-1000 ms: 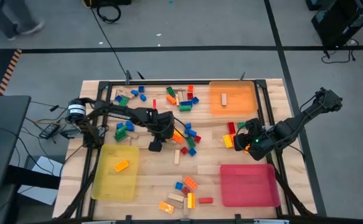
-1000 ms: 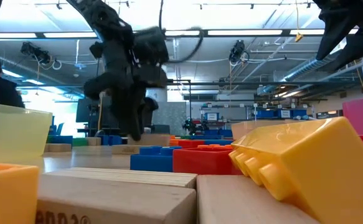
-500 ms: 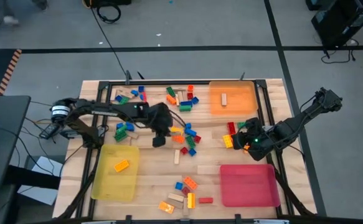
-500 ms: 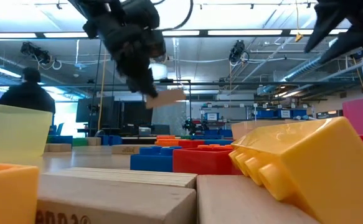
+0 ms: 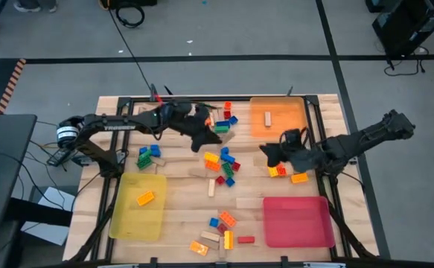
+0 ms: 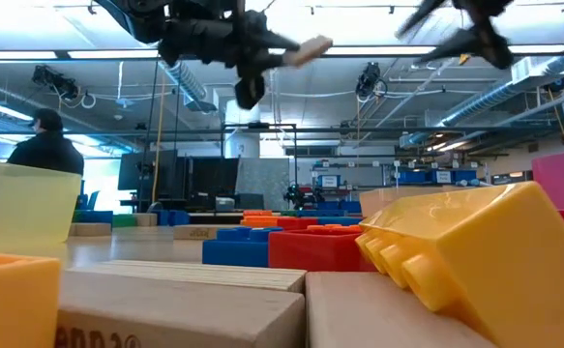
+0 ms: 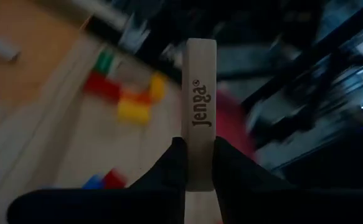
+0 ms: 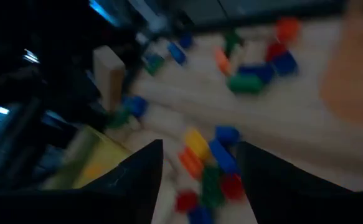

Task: Sort blocks by size
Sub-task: Put the brown block into the orange bin

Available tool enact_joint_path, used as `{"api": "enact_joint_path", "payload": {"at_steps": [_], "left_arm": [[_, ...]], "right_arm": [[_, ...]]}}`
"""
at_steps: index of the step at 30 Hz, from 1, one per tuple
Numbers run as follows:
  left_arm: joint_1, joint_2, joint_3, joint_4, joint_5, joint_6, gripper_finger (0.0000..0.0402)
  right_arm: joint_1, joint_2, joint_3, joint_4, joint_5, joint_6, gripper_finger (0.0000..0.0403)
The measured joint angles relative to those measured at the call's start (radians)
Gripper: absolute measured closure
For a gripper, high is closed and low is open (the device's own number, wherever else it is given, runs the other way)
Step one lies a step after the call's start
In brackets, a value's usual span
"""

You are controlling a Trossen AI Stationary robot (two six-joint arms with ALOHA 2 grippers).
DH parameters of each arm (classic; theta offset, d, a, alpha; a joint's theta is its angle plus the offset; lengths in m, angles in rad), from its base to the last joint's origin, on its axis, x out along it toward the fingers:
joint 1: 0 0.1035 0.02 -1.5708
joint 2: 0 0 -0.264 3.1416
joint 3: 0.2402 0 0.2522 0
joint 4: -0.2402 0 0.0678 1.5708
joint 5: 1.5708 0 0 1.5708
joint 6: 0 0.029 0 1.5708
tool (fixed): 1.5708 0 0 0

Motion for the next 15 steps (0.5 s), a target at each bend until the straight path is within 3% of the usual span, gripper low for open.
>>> {"api": "enact_joint_path", "payload": {"at_steps": [7,15], "left_arm": [[0.019,0.0,0.001,0.17,0.006,-0.156,0.034],[0.067,0.001,0.001,0.217,0.007,-0.213,0.034]], "right_arm": [[-0.148,0.024,0.0,0.423,-0.062,-0.395,0.0137],[-0.286,0.193,0.0,0.748,-0.268,-0.499,0.0126]]}}
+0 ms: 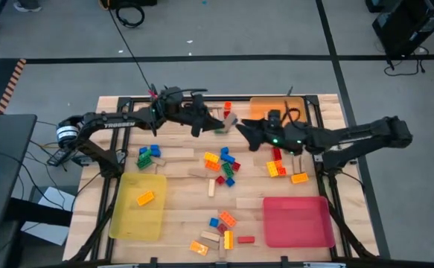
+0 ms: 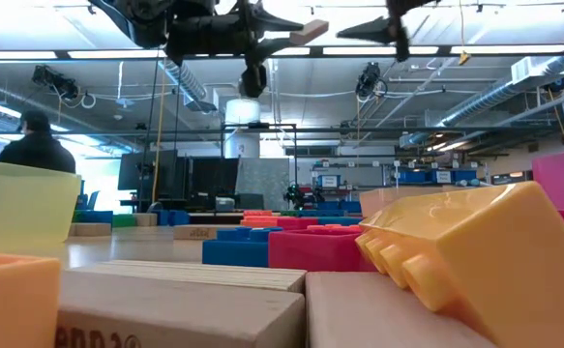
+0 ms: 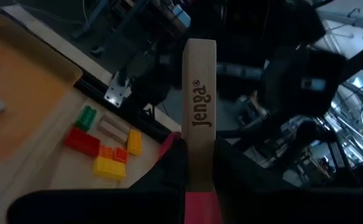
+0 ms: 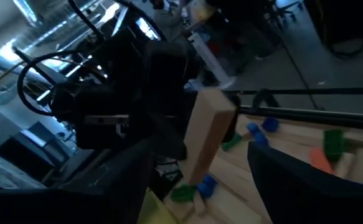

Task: Sort blocks by size
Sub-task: Put the brown block into the orange bin

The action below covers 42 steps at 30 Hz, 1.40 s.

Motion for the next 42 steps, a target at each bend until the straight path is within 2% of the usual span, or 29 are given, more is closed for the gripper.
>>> {"api": "enact_joint_path", "payload": {"at_steps": [5,10,13,18,26,37,40,42], "left_arm": [[0.022,0.0,0.0,0.0,0.023,0.001,0.034],[0.032,0.0,0.0,-0.011,0.046,0.002,0.034],[0.038,0.0,0.0,-0.009,0.05,0.003,0.0339],[0.041,0.001,0.0,-0.006,0.045,0.019,0.0338],[0.049,0.001,0.0,0.0,0.012,0.07,0.0326],[0.082,0.001,0.0,0.022,-0.017,0.199,0.0225],[0.091,0.0,0.0,0.057,-0.027,0.241,0.0218],[0.093,0.0,0.0,0.06,-0.032,0.26,0.0219]], "right_arm": [[-0.062,0.095,0.0,0.163,-0.09,-0.023,0.0141],[-0.11,0.146,0.0,0.228,-0.162,-0.031,0.0171],[-0.131,0.162,0.0,0.23,-0.178,-0.032,0.0216],[-0.153,0.166,0.002,0.255,-0.198,-0.045,0.0332],[-0.162,0.166,0.003,0.26,-0.187,-0.06,0.033],[-0.201,0.143,0.0,0.225,-0.173,-0.064,0.033],[-0.249,0.106,0.001,0.166,-0.191,-0.061,0.033],[-0.301,0.077,0.026,0.031,-0.232,-0.069,0.033]]}}
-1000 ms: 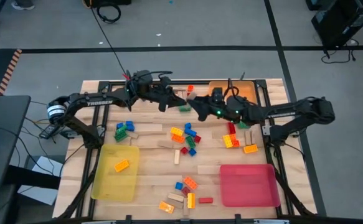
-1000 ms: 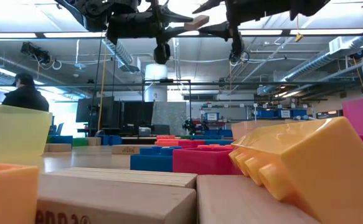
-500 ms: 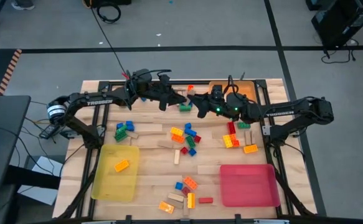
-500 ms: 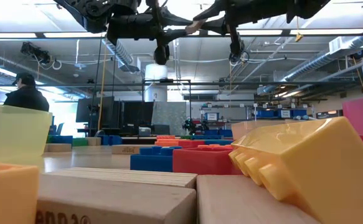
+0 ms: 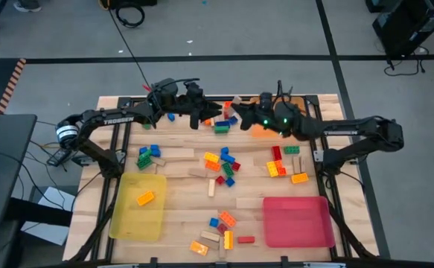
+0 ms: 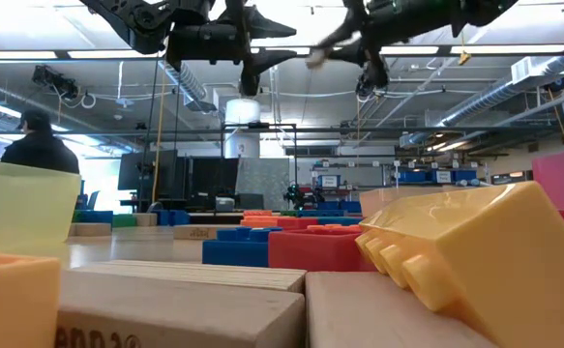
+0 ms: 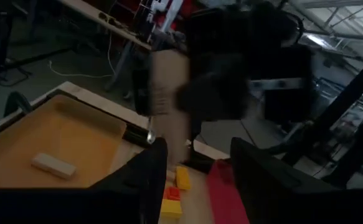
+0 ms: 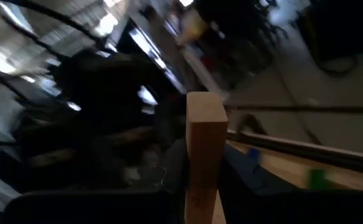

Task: Sort blocks by size
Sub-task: Put the brown block into the orange bin

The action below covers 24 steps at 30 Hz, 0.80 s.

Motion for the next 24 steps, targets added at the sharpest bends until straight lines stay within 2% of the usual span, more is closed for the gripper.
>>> {"api": "enact_joint_path", "payload": {"at_steps": [6,10,13,15,19,24], "left_arm": [[0.002,0.0,0.0,-0.024,-0.043,0.068,0.022],[0.002,0.0,0.0,-0.024,-0.093,0.063,0.022],[0.002,0.0,0.0,-0.025,-0.108,0.058,0.022],[0.002,0.0,0.0,-0.025,-0.108,0.033,0.022],[0.002,0.0,0.0,-0.029,-0.109,0.004,0.022],[0.002,0.0,0.0,-0.036,-0.135,0.004,0.022]], "right_arm": [[-0.214,-0.024,0.188,-0.556,-0.118,-0.071,0.033],[-0.36,0.022,0.292,-0.839,-0.185,-0.118,0.033],[-0.463,0.067,0.307,-1.017,-0.211,-0.143,0.033],[-0.525,0.09,0.293,-1.072,-0.224,-0.168,0.033],[-0.62,0.129,0.215,-1.075,-0.288,-0.216,0.033],[-0.683,0.195,0.128,-1.036,-0.335,-0.243,0.033]]}}
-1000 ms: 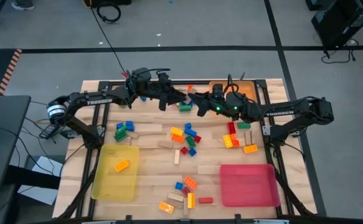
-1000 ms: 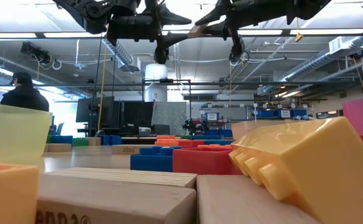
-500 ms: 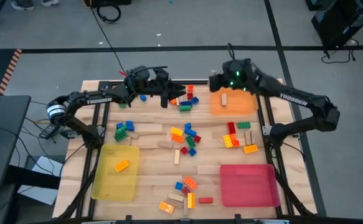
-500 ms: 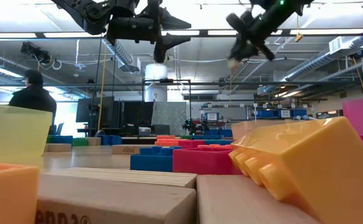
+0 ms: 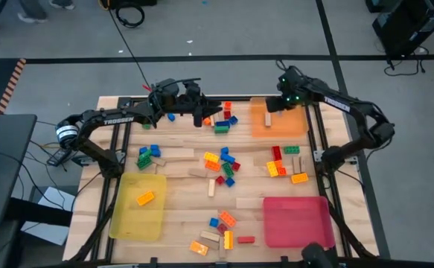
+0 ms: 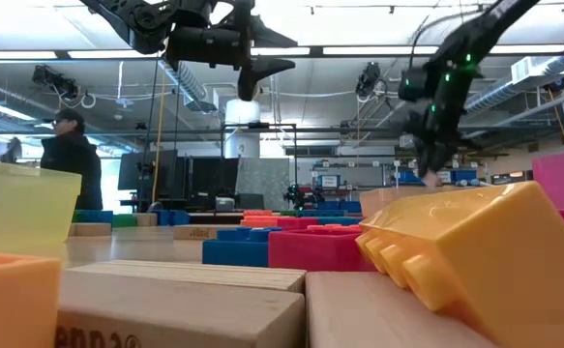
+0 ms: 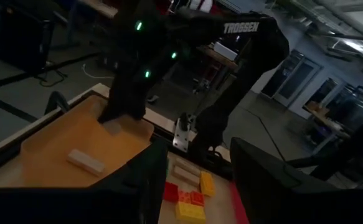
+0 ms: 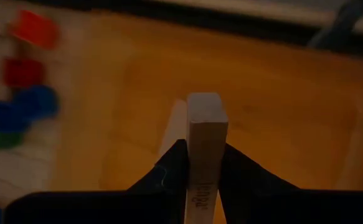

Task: Sort blocks by size
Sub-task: Put the brown block into the orange bin

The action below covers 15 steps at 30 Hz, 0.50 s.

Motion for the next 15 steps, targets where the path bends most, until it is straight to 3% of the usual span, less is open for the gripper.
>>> {"api": "enact_joint_path", "payload": {"at_steps": [12,15], "left_arm": [[0.0,0.0,0.0,-0.003,-0.021,-0.002,0.022],[0.0,0.0,0.0,-0.004,-0.021,-0.014,0.022]], "right_arm": [[-0.009,0.212,-0.031,0.07,-0.01,0.019,0.033],[-0.009,0.243,-0.029,0.078,-0.008,0.02,0.0304]]}}
